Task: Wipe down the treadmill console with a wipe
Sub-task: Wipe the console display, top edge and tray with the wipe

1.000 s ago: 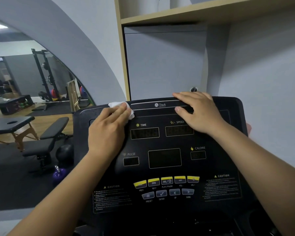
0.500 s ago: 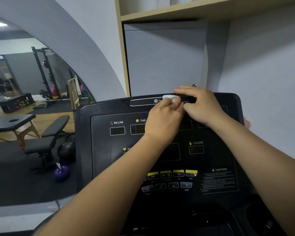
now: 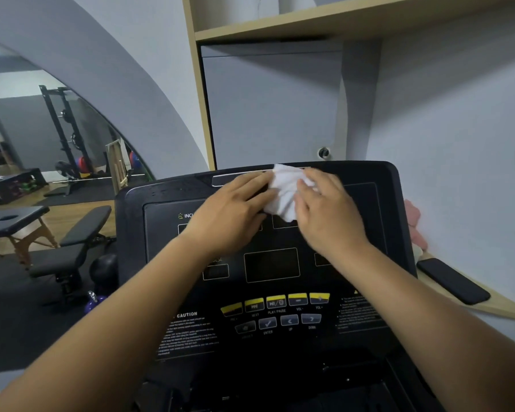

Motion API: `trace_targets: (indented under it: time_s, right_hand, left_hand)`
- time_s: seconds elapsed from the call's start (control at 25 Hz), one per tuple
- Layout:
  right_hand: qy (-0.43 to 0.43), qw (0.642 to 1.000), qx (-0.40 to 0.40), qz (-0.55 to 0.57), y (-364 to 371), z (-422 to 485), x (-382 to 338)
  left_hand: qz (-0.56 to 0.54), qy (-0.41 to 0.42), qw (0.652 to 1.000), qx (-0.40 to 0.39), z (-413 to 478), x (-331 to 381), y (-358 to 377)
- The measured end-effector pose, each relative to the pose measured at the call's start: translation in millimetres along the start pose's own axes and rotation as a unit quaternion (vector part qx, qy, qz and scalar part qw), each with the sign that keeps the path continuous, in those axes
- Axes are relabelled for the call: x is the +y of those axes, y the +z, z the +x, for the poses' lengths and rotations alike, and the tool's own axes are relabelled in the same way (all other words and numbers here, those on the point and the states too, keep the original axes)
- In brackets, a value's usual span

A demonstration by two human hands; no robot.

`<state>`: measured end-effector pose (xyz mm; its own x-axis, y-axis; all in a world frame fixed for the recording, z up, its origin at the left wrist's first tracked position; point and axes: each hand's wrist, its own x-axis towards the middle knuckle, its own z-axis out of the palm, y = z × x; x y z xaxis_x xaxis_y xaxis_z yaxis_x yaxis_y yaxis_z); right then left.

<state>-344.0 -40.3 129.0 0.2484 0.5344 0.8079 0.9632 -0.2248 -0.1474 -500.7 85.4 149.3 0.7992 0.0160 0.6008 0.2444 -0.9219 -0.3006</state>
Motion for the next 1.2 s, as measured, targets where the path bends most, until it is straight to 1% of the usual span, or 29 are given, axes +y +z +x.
trace_targets:
  time_s: [0.08,0.12,0.2,0.32,0.44,0.48,0.52,0.56,0.64,0.72,0.8,0.88,0.96,1.08,1.16,1.2]
  right_hand:
    - [0.055,0.998,0.016,-0.013,-4.1,2.1,14.1]
    - [0.076,0.997,0.017,-0.015,-4.4,3.7,18.8]
    - [0.08,0.997,0.011,-0.021,1.0,5.9,14.6]
    - [-0.004,1.0,0.007,-0.008,14.1,6.2,-12.4]
    - [-0.102,0.994,-0.041,-0.02,21.6,-2.8,-29.3]
    - [-0.113,0.992,-0.049,-0.023,20.3,-5.6,-25.9]
    - [-0.102,0.993,-0.046,-0.027,17.6,-7.3,-16.7]
    - [-0.071,0.996,-0.039,-0.032,14.1,-10.3,-3.9]
    - [0.025,0.999,-0.015,-0.031,5.8,-19.1,27.7]
    - [0.108,0.994,-0.002,-0.023,-1.7,-24.7,55.2]
    - [0.152,0.988,0.006,-0.027,-2.1,-25.1,63.5]
    - [0.165,0.986,0.008,-0.038,3.8,-22.3,49.5]
    - [0.124,0.991,0.003,-0.046,12.3,-20.4,20.3]
    - [0.003,0.999,-0.042,-0.027,24.1,-22.3,-21.3]
    - [-0.061,0.995,-0.068,-0.034,20.3,-22.7,-15.0]
    - [-0.063,0.994,-0.069,-0.049,13.8,-21.8,-0.2]
  left_hand:
    - [0.026,-0.016,0.999,0.011,-19.3,-13.8,-1.2]
    - [0.021,-0.028,0.999,0.013,-26.2,-18.2,-1.2]
    - [0.0,-0.045,0.999,0.019,-31.8,-20.7,1.9]
    - [-0.021,-0.06,0.997,0.035,-30.3,-13.9,9.1]
    - [-0.026,-0.065,0.997,0.042,-31.1,-12.4,8.2]
    - [-0.028,-0.063,0.997,0.045,-31.2,-13.7,6.1]
    - [-0.029,-0.059,0.997,0.048,-30.9,-16.0,3.9]
    - [-0.028,-0.055,0.997,0.051,-30.5,-18.8,1.5]
    - [-0.013,-0.056,0.997,0.059,-29.8,-25.5,-2.7]
    - [-0.006,-0.067,0.993,0.094,-30.8,-34.4,-4.6]
    - [-0.022,-0.096,0.986,0.138,-29.7,-40.7,-3.5]
    - [-0.029,-0.112,0.98,0.162,-26.9,-39.8,-1.3]
    - [-0.017,-0.106,0.979,0.175,-24.9,-35.1,2.1]
    - [-0.009,-0.099,0.976,0.195,-25.4,-37.5,2.1]
    - [0.0,-0.089,0.977,0.192,-23.3,-45.3,-2.1]
    - [0.001,-0.089,0.978,0.186,-20.5,-50.4,-4.5]
